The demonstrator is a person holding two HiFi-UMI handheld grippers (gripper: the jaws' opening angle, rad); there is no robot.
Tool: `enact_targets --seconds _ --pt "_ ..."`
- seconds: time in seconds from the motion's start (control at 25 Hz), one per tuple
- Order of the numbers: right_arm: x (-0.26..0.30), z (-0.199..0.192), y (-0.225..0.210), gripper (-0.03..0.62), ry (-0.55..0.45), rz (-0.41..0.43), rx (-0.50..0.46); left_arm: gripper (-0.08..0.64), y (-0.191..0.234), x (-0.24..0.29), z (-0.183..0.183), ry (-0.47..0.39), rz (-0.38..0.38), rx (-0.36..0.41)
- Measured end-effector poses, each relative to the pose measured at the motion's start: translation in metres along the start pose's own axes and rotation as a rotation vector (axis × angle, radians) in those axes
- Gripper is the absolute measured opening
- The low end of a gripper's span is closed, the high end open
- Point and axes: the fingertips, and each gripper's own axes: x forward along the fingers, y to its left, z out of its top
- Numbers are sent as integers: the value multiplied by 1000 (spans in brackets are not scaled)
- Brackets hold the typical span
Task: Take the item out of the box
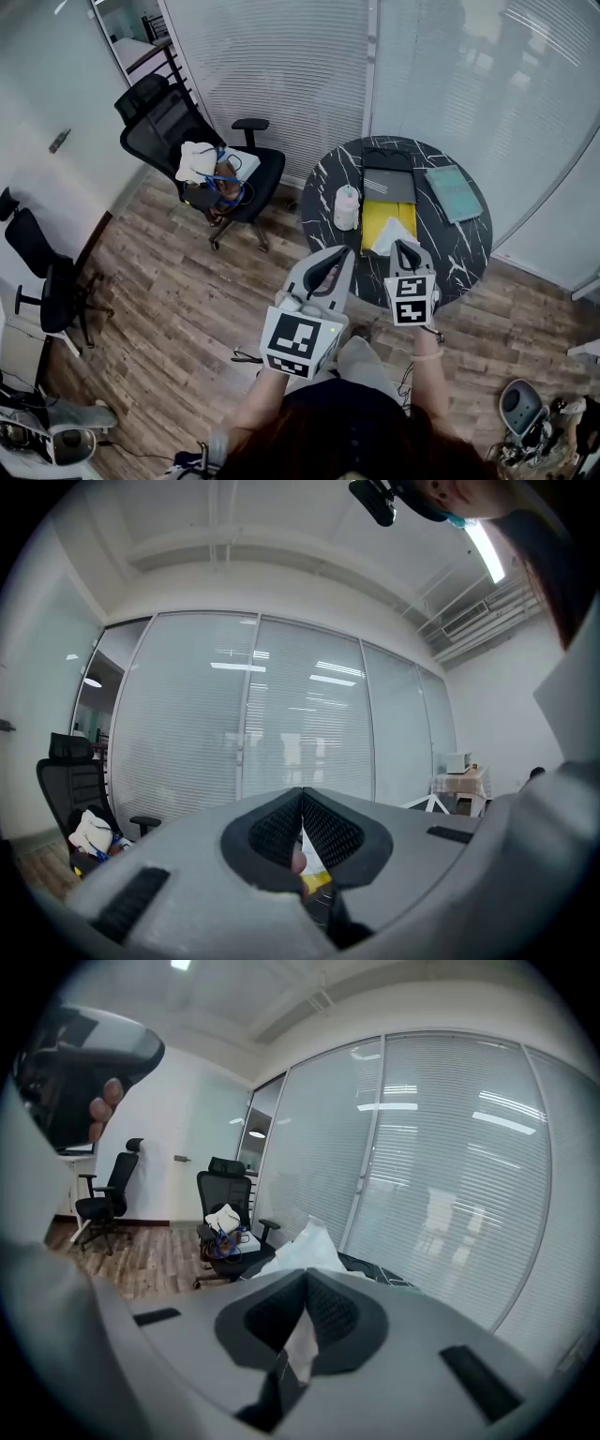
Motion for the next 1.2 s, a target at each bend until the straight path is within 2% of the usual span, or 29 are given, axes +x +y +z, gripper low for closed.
enact_targets --seconds 0.52,0.92,1.2 --pt "-51 29 15 25 -88 -67 20 26 -4 -37 4 -26 -19 10" --pt "-92 52 13 25 -179 -96 42 26 -8 -32 9 -46 -24 12" --pt "-118 67 4 25 -238 -92 34 26 -28 -23 10 -43 -35 12"
